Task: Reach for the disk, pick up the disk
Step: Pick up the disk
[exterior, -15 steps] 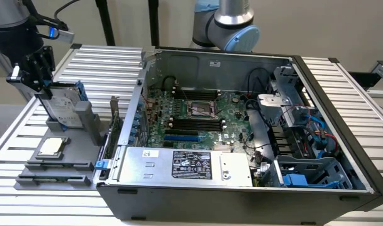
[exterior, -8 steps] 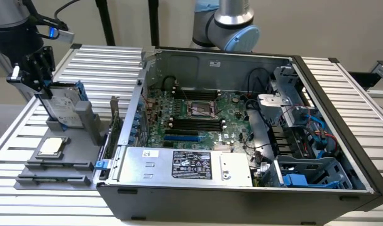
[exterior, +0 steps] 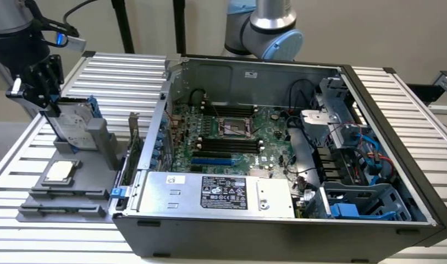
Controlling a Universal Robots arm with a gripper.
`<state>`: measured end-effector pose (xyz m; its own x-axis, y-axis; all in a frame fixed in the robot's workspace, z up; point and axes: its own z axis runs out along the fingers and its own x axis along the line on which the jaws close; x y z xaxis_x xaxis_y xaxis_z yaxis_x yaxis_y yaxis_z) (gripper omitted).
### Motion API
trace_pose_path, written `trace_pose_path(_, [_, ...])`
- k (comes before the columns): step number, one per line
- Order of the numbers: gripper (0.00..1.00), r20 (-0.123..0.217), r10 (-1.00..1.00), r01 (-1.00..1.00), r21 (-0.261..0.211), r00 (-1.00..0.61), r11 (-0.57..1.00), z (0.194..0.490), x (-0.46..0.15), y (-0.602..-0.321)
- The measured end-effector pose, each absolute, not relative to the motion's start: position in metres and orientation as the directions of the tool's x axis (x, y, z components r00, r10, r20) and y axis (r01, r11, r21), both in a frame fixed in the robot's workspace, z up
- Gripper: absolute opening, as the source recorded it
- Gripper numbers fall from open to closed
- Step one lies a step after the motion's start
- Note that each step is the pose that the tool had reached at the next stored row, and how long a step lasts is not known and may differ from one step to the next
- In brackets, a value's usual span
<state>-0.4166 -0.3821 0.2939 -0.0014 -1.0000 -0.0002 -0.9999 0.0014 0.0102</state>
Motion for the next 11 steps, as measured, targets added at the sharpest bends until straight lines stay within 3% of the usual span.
trace_pose_path(11, [0.33, 0.000, -1.000, -1.000, 0.010, -0.001, 0.001, 0.2953, -0.4167, -0.3822])
